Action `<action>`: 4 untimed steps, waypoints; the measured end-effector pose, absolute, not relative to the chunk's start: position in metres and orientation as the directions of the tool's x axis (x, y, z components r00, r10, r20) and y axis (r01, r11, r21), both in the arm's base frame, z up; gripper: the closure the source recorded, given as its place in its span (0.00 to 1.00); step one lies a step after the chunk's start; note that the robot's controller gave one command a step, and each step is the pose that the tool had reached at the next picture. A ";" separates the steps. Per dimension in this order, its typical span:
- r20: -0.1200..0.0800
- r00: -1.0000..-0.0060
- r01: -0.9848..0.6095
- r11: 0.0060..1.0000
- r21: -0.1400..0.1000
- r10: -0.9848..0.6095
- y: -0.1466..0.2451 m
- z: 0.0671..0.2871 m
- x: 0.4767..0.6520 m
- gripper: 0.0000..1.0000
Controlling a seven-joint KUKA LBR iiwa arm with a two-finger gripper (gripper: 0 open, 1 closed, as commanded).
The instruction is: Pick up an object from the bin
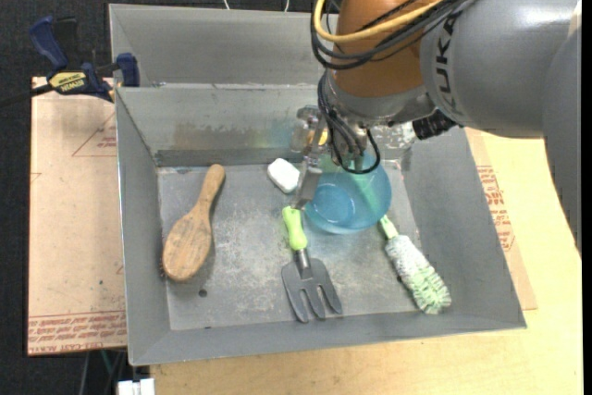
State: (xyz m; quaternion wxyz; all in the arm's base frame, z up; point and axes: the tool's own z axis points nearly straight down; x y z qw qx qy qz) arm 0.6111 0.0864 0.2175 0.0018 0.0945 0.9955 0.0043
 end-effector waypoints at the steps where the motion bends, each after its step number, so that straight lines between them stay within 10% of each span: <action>1: -0.008 -0.989 0.148 0.989 0.009 0.148 0.077 0.227 0.604 0.00; 2: -0.009 -1.000 0.016 1.000 0.009 0.016 0.065 0.207 0.588 0.00; 3: -0.020 -0.995 0.095 0.995 0.010 0.095 0.060 0.213 0.622 0.00; 4: -0.003 -0.997 0.083 0.996 0.010 0.083 0.077 0.166 0.617 0.00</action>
Offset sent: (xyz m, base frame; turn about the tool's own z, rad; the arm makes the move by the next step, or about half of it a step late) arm -0.0240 -0.0221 -0.0111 -0.1759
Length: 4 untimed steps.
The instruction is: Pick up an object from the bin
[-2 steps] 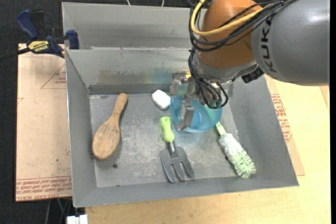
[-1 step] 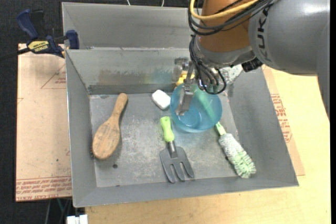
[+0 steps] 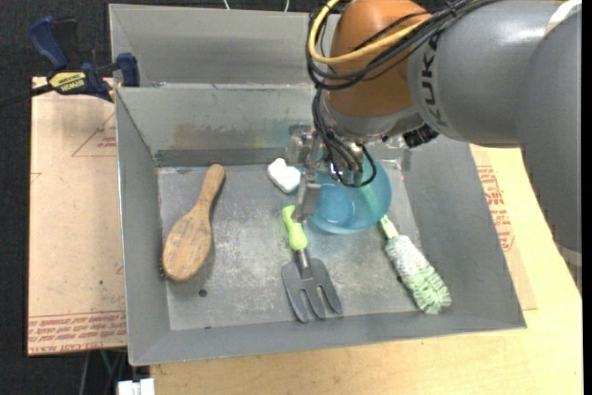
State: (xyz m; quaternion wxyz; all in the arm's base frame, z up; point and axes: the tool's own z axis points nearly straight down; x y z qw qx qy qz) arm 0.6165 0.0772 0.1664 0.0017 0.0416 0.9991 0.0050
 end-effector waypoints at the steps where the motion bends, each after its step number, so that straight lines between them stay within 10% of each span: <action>1: -0.020 -0.994 0.108 0.994 0.011 0.108 0.059 0.274 0.616 0.00; 2: -0.007 -0.995 0.098 0.995 0.010 0.098 0.049 0.188 0.586 0.00; 3: -0.033 -0.995 0.099 0.995 0.014 0.099 0.071 0.265 0.617 0.00; 4: -0.008 -0.993 0.117 0.993 0.011 0.117 0.069 0.171 0.613 0.00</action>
Offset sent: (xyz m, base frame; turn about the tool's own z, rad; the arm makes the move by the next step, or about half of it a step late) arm -0.0440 -0.0330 -0.0167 0.0097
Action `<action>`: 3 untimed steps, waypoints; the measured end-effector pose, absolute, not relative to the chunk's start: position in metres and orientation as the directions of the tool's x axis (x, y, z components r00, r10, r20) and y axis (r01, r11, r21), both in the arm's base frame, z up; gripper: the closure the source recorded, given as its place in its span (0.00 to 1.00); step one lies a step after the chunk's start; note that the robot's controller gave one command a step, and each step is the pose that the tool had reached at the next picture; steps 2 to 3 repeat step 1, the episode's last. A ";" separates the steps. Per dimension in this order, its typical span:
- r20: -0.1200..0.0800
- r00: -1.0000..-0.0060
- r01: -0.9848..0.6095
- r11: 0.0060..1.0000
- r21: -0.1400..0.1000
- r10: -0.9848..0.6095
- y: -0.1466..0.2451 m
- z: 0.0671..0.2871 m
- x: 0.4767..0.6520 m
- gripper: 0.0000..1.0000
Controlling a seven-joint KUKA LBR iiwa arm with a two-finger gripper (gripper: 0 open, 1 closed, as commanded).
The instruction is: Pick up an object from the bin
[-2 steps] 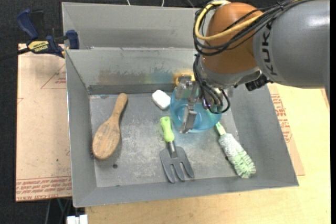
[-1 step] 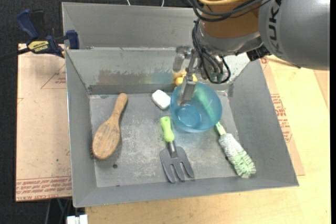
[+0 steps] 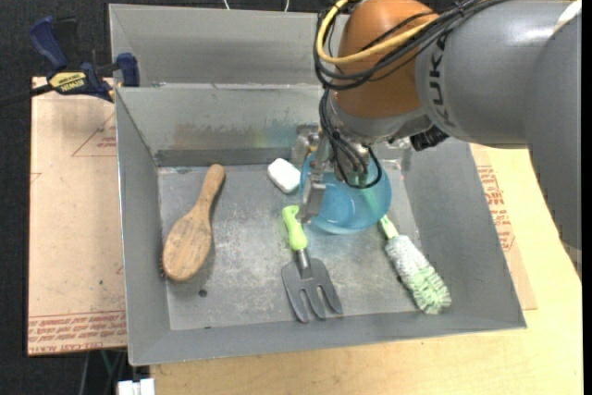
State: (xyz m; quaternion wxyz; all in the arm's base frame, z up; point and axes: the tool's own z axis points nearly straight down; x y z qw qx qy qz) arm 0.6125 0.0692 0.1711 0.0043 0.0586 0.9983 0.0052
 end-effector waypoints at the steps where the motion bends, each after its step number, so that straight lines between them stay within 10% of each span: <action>1: -0.037 -0.990 0.134 0.991 0.017 0.134 0.071 0.220 0.626 0.00; 3: -0.037 -0.990 0.134 0.991 0.017 0.134 0.071 0.220 0.626 0.00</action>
Offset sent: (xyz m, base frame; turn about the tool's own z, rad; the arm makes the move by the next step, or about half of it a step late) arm -0.0585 -0.0200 -0.0482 0.0117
